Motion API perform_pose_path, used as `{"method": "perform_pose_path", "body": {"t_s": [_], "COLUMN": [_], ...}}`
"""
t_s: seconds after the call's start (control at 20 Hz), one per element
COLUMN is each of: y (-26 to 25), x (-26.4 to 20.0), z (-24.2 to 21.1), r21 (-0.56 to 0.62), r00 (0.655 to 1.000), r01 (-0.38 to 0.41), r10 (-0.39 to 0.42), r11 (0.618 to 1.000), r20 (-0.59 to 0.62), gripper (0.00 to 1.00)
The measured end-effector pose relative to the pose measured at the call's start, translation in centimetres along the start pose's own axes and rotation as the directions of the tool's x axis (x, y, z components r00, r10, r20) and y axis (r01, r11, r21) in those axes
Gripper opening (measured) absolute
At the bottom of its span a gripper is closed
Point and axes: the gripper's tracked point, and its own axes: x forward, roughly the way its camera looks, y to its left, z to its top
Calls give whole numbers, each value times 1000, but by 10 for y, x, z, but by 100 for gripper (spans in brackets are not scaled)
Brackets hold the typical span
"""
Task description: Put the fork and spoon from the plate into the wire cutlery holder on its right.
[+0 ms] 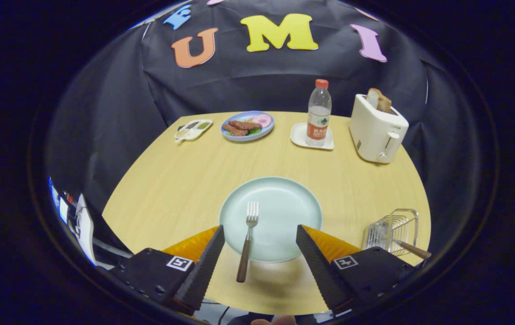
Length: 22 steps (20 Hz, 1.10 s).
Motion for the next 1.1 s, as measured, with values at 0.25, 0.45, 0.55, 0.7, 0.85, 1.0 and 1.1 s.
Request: {"method": "perform_pose_path", "body": {"t_s": [0.25, 0.45, 0.55, 0.7, 0.85, 1.0, 1.1], "y": [15, 13, 11, 11, 11, 6, 4], "x": [38, 59, 66, 76, 81, 82, 80], "z": [-27, -35, -39, -48, -53, -55, -54], "r21": [-11, -18, -23, -22, -35, -38, -47], "r00": [997, 994, 992, 986, 983, 977, 975], "r01": [35, 58, 70, 68, 62, 69, 73], "r10": [-35, -59, -72, -70, -67, -75, -81], "r11": [999, 998, 997, 997, 997, 997, 996], "r20": [-62, -91, -107, -150, -170, -198, -209], "gripper": [97, 95, 84, 68, 35, 11, 2]}}
